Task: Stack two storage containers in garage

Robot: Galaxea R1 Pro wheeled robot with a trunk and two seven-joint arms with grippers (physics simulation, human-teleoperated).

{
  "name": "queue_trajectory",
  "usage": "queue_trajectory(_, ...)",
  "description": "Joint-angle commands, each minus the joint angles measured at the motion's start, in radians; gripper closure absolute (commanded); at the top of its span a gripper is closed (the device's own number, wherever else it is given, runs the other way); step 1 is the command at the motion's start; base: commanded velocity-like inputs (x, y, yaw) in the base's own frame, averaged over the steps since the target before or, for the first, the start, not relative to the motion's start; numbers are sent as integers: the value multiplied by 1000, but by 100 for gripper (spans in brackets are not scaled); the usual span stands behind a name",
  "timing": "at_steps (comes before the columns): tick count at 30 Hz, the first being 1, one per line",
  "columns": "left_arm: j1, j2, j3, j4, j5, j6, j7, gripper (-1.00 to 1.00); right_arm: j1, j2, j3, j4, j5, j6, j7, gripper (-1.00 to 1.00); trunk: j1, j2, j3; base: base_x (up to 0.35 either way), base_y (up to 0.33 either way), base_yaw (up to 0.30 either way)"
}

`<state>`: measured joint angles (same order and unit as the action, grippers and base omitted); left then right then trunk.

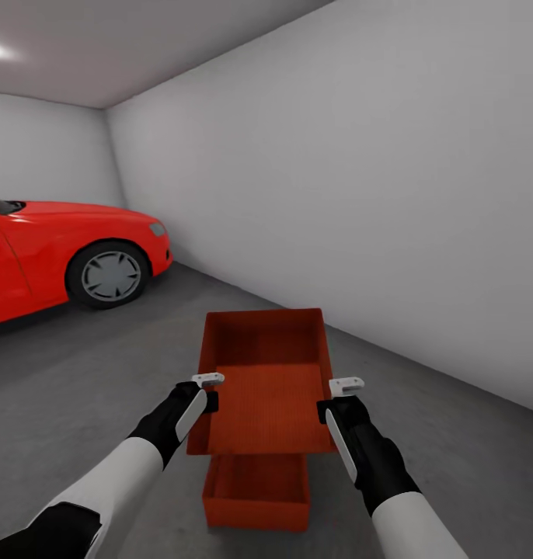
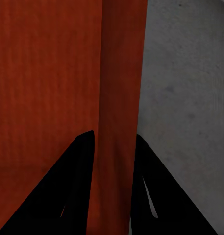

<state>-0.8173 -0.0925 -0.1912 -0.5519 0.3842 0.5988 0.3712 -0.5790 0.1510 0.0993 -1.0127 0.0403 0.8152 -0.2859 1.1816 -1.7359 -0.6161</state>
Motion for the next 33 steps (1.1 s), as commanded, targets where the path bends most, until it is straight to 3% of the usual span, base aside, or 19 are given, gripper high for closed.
queue_trajectory(1,0,-26,2,-2,-30,-14,-2,100,1,24,39,2,-31,-4,4,100,4,-7,-3,0,0,-33)
queue_trajectory(22,0,-25,2,-2,-30,-14,-2,100,1,24,39,2,-31,-4,4,100,84,-154,-69,0,0,-3)
queue_trajectory(33,0,-26,2,-3,-30,-16,4,100,1,24,39,1,-31,-4,4,100,84,-154,-69,0,0,0)
